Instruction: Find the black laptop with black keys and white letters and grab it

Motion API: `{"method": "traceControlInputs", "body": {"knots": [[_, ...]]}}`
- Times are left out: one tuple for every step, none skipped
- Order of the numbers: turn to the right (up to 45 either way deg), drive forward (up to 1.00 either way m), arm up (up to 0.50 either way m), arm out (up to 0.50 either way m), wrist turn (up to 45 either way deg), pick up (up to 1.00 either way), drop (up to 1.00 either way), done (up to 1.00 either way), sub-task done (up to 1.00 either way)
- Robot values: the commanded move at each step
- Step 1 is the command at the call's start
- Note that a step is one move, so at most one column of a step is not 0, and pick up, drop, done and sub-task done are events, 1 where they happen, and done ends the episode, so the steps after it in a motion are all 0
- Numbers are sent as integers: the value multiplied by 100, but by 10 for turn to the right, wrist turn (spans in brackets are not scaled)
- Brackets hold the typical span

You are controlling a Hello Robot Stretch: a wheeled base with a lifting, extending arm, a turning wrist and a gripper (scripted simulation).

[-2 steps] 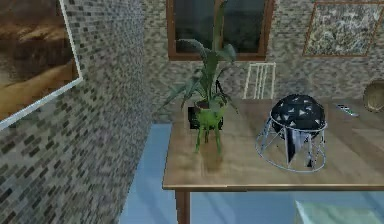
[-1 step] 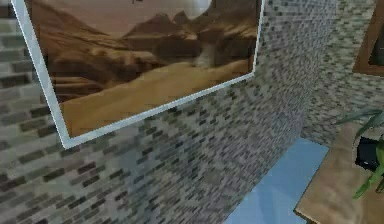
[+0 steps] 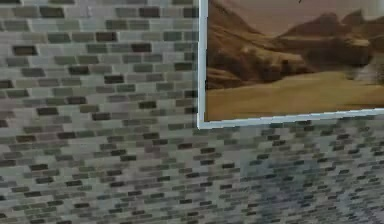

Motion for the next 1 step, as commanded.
{"method": "traceControlInputs", "body": {"knots": [[450,0,0,0,0,0,0,0,0]]}}
